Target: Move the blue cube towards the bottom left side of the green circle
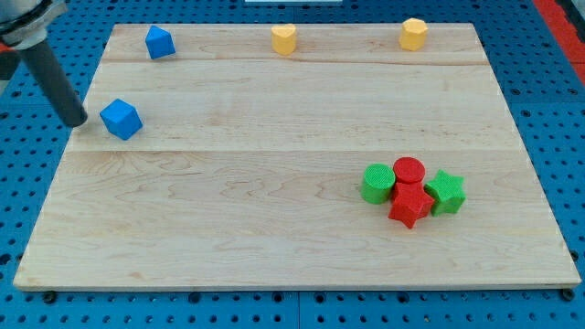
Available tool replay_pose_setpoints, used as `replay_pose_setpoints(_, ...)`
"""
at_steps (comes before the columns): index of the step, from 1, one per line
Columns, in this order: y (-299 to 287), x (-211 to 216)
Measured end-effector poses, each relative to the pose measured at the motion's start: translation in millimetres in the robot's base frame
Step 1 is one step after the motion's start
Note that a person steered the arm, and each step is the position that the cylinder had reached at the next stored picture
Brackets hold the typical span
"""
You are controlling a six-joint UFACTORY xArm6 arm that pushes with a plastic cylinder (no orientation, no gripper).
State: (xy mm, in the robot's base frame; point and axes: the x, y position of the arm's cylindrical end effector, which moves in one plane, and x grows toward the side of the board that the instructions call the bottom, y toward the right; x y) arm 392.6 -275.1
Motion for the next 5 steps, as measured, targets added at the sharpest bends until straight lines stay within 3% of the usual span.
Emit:
replay_pose_setpoints(3, 122.0, 19.2)
replay_pose_setpoints(5, 153.4, -22.3)
